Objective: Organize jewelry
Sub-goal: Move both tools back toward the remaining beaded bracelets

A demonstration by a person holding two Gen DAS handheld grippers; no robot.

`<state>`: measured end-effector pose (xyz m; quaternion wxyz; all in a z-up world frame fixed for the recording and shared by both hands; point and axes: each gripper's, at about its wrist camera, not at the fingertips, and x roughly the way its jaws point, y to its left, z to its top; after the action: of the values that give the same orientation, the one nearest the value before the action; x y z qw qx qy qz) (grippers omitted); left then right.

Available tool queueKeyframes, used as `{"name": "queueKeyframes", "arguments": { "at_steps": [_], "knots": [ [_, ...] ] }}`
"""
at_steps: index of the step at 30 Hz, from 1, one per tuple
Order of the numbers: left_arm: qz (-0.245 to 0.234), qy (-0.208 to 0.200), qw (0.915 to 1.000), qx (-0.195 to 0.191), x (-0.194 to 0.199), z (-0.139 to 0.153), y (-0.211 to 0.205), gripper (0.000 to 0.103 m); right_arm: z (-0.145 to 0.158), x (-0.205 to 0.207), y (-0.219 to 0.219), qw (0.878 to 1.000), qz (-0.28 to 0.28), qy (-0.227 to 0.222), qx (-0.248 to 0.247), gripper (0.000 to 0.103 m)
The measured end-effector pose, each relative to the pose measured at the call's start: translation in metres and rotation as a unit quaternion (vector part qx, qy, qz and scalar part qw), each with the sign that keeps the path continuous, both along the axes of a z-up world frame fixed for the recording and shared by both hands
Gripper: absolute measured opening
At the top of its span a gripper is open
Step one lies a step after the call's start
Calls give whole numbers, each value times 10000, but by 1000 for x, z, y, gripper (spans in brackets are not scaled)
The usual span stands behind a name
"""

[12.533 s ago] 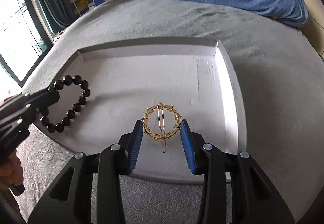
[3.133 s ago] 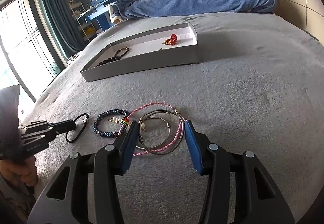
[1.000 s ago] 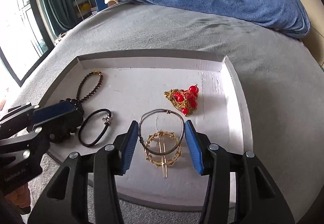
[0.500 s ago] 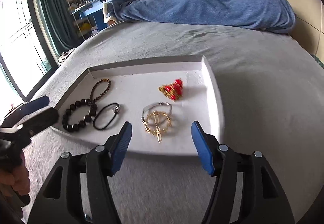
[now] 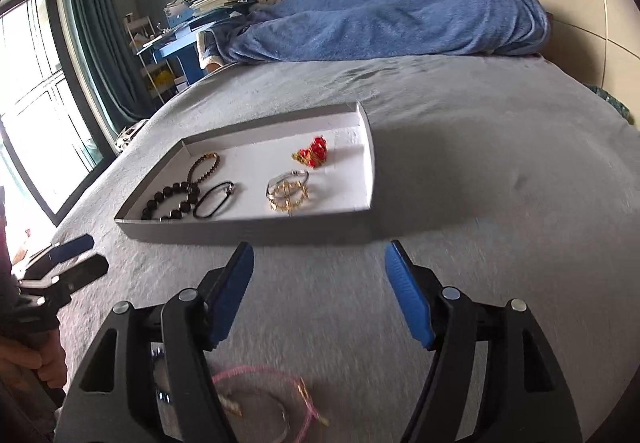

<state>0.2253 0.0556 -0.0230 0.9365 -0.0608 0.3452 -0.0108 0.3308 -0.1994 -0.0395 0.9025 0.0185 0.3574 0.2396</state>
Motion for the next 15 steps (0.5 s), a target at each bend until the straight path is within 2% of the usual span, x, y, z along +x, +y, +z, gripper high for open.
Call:
{"name": "queueKeyframes", "arguments": {
  "at_steps": [3, 10, 15],
  "knots": [
    [-98, 108, 9999, -1, -11, -10, -5, 93, -7, -9, -5, 10000, -18, 76, -48, 68],
    [-385, 131, 9992, -34, -21, -13, -21, 93, -14, -37, -17, 9998, -73, 171, 70, 68],
    [-595, 236, 9979, 59, -27, -20, -38, 93, -20, -59, -16, 9997, 10, 233, -64, 68]
  ]
}}
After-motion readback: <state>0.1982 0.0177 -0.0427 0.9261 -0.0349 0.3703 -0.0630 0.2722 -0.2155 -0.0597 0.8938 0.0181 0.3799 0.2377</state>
